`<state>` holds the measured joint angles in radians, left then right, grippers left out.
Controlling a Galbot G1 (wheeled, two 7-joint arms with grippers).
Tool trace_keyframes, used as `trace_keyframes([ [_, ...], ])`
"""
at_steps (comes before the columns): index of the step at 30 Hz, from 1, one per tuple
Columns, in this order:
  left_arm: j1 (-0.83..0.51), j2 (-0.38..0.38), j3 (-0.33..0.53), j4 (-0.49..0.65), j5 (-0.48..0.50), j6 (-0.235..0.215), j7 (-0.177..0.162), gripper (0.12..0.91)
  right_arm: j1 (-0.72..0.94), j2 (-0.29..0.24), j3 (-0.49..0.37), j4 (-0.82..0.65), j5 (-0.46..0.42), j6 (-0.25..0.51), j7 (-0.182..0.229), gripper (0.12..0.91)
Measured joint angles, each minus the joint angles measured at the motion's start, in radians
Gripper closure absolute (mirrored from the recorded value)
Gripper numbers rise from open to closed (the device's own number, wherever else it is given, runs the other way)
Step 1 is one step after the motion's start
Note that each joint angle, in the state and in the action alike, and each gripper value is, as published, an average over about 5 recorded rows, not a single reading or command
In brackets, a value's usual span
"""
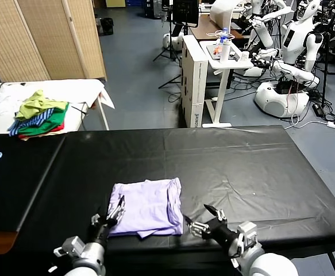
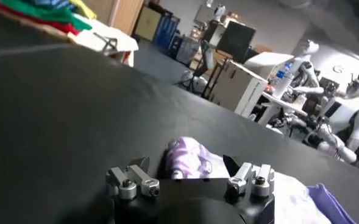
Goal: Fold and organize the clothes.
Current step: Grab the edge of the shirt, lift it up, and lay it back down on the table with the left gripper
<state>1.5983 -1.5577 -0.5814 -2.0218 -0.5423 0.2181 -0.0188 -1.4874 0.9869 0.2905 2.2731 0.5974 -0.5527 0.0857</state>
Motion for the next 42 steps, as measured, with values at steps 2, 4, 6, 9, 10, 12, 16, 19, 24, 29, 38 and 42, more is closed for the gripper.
trace_keyframes([
  [2, 0.001, -0.009, -0.003, 0.001, -0.028, -0.001, 0.0, 0.123, 0.0, 0.001, 0.001, -0.001, 0.0, 0.0, 0.0, 0.118],
  [4, 0.002, -0.017, -0.007, 0.003, -0.062, -0.001, -0.001, 0.124, 0.002, 0.002, 0.001, -0.003, 0.0, 0.0, 0.0, 0.118],
  [6, 0.004, -0.023, -0.012, 0.004, -0.099, -0.001, -0.002, 0.128, 0.004, 0.003, 0.001, -0.005, 0.0, 0.001, 0.0, 0.118],
  [9, 0.008, -0.027, -0.017, 0.006, -0.144, -0.002, -0.003, 0.163, 0.009, 0.005, 0.0, -0.007, -0.001, 0.001, 0.001, 0.118],
  [10, 0.01, -0.028, -0.019, 0.007, -0.154, -0.002, -0.003, 0.188, 0.011, 0.005, -0.001, -0.008, -0.001, 0.001, 0.001, 0.118],
  [12, 0.012, -0.028, -0.02, 0.009, -0.162, -0.002, -0.003, 0.233, 0.013, 0.006, -0.002, -0.008, -0.001, 0.001, 0.001, 0.118],
  [16, 0.013, -0.029, -0.02, 0.013, -0.164, 0.001, -0.003, 0.394, 0.014, 0.008, -0.003, -0.009, -0.002, 0.001, 0.001, 0.118],
  [19, 0.012, -0.029, -0.017, 0.016, -0.163, 0.006, -0.004, 0.573, 0.014, 0.01, -0.003, -0.009, -0.003, 0.002, 0.001, 0.118],
  [24, 0.007, -0.025, -0.014, 0.012, -0.156, 0.012, -0.007, 0.793, 0.018, 0.012, -0.004, -0.01, -0.006, 0.003, 0.002, 0.118],
  [29, -0.007, -0.005, -0.019, -0.008, -0.073, 0.011, -0.015, 0.873, 0.026, 0.018, -0.003, -0.02, -0.009, 0.009, 0.005, 0.118],
  [38, -0.026, 0.122, -0.071, -0.049, 0.136, -0.005, -0.012, 0.865, 0.049, 0.031, 0.01, -0.057, -0.015, 0.018, 0.007, 0.118],
  [42, -0.008, 0.231, -0.12, -0.073, 0.153, -0.003, -0.012, 0.865, 0.055, 0.035, 0.01, -0.071, -0.016, 0.02, 0.007, 0.118],
])
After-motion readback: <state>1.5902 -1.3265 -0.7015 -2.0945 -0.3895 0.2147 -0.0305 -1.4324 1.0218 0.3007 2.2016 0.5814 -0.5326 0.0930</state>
